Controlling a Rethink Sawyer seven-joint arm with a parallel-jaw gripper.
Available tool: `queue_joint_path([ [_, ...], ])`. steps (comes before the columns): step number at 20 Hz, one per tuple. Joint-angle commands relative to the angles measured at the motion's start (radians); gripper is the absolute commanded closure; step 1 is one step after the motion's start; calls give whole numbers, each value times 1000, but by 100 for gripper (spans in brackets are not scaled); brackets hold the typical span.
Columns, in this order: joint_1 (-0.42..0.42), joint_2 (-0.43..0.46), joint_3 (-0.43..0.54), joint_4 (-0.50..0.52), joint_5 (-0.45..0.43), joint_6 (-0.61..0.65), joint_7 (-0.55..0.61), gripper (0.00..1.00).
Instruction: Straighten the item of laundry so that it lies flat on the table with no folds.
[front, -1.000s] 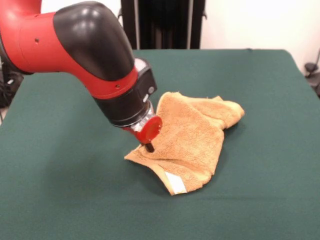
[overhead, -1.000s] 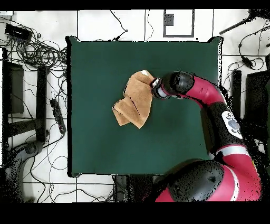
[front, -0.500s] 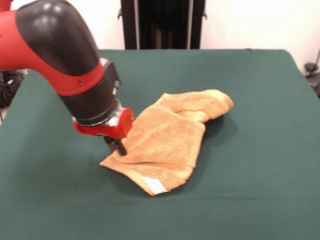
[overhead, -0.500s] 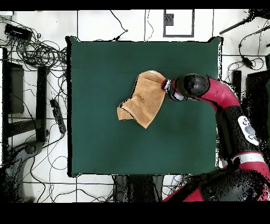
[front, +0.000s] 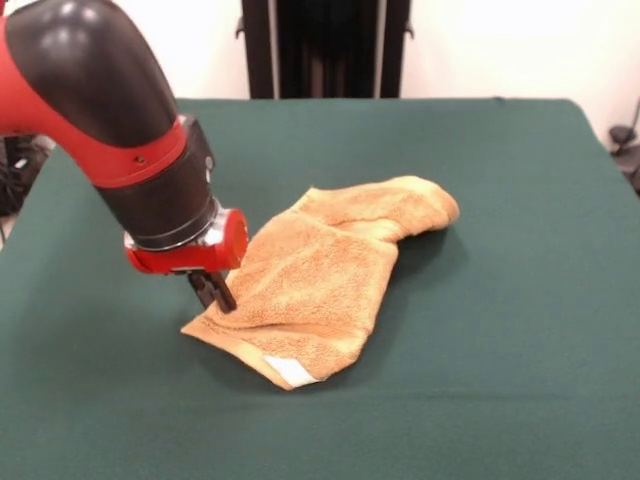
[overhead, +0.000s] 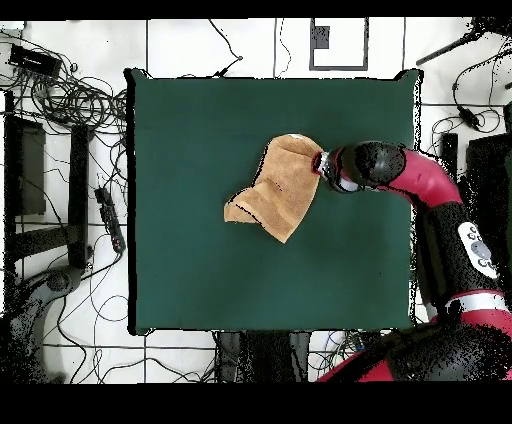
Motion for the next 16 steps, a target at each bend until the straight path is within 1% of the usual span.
queue_joint_path([
  [1,117,-44,-72,52,-92,-4,-16,100],
  [5,107,-79,-65,108,-70,-38,5,100],
  [8,80,-122,-51,165,-57,-54,-14,100],
  [11,48,-194,-35,226,-29,-15,-39,100],
  [13,34,-228,-27,236,-18,20,-61,100],
  [16,34,-253,-35,223,-13,60,-61,100],
])
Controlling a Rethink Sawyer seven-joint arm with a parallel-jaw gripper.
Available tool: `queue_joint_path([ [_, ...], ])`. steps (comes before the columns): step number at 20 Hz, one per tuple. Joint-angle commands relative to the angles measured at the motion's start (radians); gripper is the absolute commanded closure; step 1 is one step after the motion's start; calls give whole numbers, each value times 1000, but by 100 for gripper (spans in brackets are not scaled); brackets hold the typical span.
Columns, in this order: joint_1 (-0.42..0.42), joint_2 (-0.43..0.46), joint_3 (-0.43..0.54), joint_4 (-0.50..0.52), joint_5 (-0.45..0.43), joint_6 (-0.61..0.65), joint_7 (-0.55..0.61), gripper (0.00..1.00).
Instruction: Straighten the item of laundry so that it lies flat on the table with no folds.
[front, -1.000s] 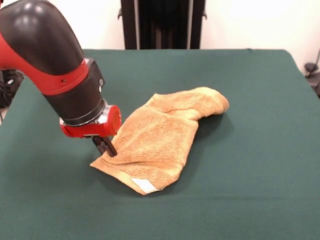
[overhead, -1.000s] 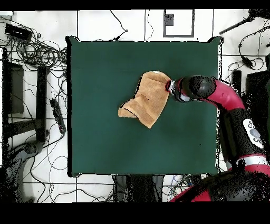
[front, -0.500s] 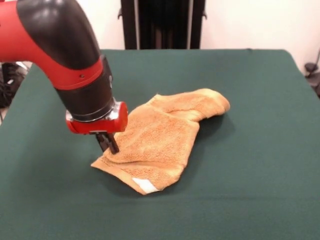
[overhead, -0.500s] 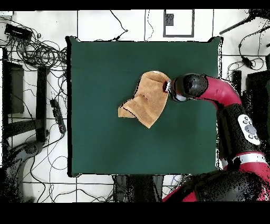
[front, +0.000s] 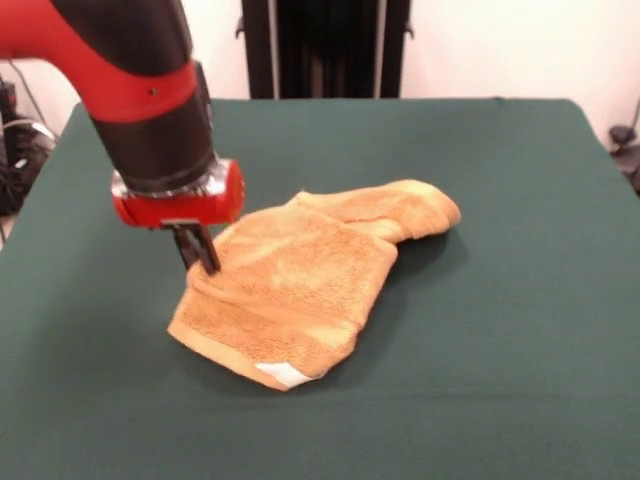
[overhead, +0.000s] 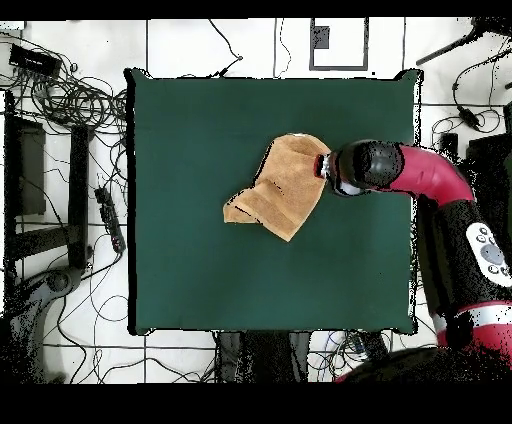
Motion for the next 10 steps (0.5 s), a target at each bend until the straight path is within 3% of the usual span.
queue_joint_path([
  [1,3,-116,-1,133,21,65,-56,100],
  [10,18,-190,-45,139,15,146,-40,100],
])
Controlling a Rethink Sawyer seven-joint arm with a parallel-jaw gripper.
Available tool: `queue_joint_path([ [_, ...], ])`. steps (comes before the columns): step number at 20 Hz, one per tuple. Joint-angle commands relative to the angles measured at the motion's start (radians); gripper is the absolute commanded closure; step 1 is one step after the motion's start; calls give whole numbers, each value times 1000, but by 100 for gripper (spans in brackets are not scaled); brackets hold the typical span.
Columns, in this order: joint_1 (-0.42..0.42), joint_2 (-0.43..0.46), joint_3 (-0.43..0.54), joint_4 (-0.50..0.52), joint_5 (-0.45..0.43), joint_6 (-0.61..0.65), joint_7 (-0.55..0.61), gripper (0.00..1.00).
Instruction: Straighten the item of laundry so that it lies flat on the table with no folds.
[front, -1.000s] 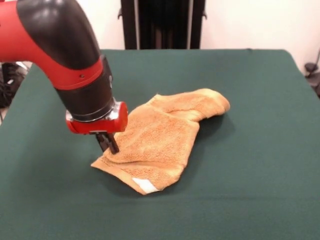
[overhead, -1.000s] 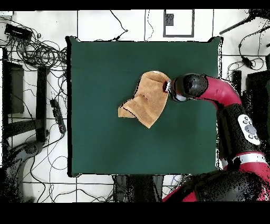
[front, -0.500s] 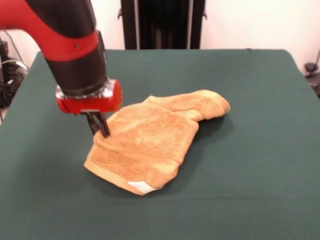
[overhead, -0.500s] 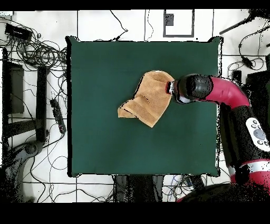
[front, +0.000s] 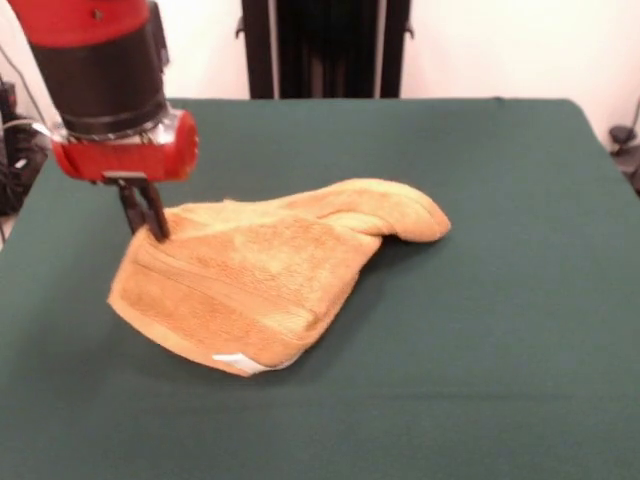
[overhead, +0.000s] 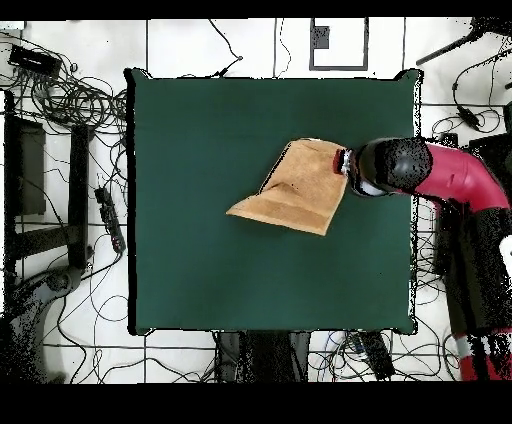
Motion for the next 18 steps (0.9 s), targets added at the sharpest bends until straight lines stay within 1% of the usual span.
queue_joint_path([
  [1,39,-81,-36,109,12,146,-39,100],
  [4,45,-96,-54,120,-7,150,-50,100],
  [5,54,-105,-64,120,-9,152,-33,100],
  [6,81,-104,-91,106,-23,161,6,100],
  [7,127,-96,-136,80,-47,172,79,100],
  [9,239,-34,-228,-11,-97,212,247,100],
  [11,342,48,-313,-100,-128,230,420,100],
  [12,388,91,-353,-143,-127,244,508,100],
  [14,457,160,-413,-213,-140,262,599,100],
  [15,483,183,-440,-230,-138,259,640,100],
  [18,514,200,-477,-215,-96,201,691,100],
])
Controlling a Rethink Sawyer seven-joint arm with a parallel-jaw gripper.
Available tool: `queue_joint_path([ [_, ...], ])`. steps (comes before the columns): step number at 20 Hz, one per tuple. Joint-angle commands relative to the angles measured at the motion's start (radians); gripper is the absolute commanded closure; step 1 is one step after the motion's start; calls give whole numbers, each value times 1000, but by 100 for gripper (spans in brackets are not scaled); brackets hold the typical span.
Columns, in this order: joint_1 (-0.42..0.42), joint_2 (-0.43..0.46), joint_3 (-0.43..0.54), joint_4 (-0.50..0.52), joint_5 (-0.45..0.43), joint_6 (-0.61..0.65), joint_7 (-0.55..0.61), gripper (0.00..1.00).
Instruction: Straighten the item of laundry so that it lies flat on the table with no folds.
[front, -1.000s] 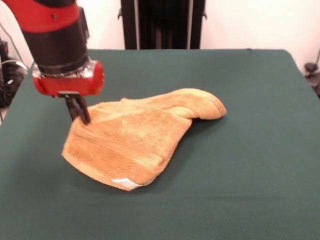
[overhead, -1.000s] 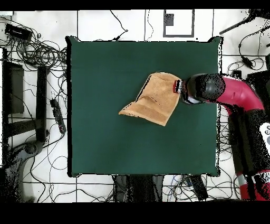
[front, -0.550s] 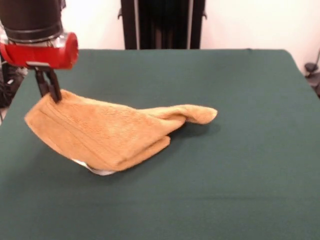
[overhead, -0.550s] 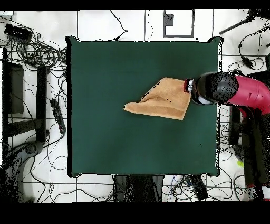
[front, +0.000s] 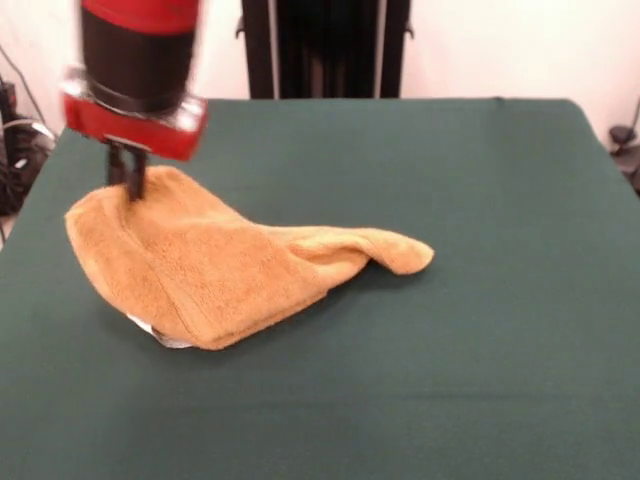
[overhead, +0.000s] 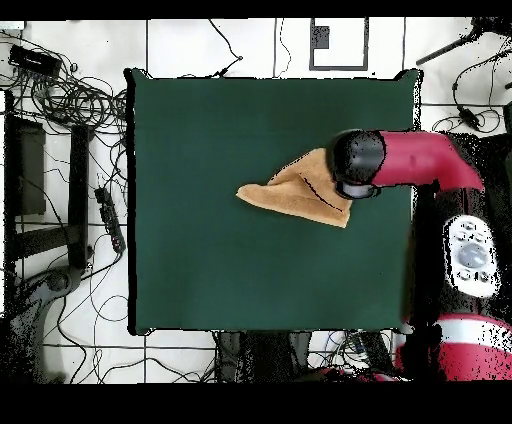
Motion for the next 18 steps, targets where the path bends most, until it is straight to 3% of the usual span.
queue_joint_path([
  [1,198,190,-143,-58,10,46,561,100],
  [6,194,188,-155,-13,21,-43,513,100],
  [9,232,212,-189,-50,-3,43,517,100],
  [12,263,254,-215,-102,35,109,609,100],
  [18,303,315,-250,-230,84,239,627,100],
])
